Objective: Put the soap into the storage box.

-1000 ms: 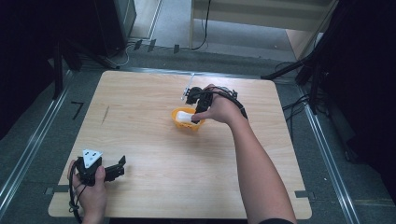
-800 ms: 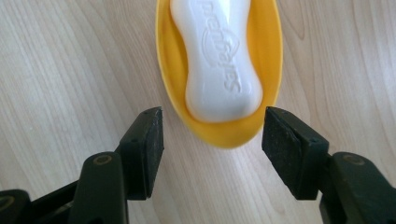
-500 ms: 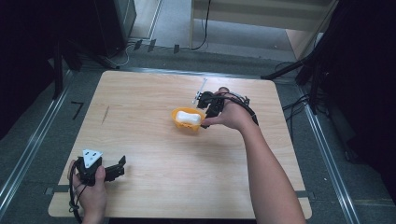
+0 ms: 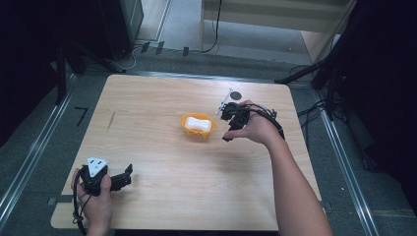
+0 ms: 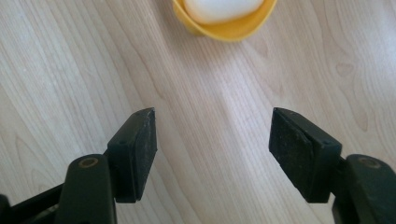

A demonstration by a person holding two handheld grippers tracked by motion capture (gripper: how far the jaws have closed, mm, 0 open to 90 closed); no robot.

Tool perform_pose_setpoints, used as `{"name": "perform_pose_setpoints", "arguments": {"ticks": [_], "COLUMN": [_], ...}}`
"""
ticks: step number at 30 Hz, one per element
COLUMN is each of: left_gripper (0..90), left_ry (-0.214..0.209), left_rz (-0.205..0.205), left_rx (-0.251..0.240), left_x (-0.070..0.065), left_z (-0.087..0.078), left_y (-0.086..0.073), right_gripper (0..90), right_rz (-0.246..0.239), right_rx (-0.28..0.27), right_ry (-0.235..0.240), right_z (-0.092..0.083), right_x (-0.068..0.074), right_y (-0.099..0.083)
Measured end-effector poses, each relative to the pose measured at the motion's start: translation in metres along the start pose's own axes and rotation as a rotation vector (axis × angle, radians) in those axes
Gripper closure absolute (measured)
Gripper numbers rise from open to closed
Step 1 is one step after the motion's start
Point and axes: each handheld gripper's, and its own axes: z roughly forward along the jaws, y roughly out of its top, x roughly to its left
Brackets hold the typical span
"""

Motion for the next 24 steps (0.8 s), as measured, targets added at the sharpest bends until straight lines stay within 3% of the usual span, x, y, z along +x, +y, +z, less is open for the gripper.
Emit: {"name": "perform_pose_setpoints", "arguments": {"ticks": [5,12,16,24], "left_gripper": [0.0,0.0,0.0,0.0], "left_ry": [0.001,0.001,0.002,0.001], "left_rz": [0.002,0.003,0.002,0.006], "left_rx": [0.001,0.002,0.002,0.002], "left_x": [0.0,0.0,0.0,0.0], "left_z": [0.0,0.0,0.0,0.0], "left_y": [0.0,0.0,0.0,0.0], "right_gripper": [28.6,14.9,12.2,3.3], "right_rz": [0.02,0.063,0.091,0.153], "right_rx": [0.003,-0.001,-0.007,-0.025], "right_ry": [0.0,-0.007,-0.032,-0.036], "right_z": [0.002,0.004,0.006,0.008], "right_x": [0.001,0.005,0.008,0.01], "right_y": [-0.014,-0.032,-0.043,-0.065]}}
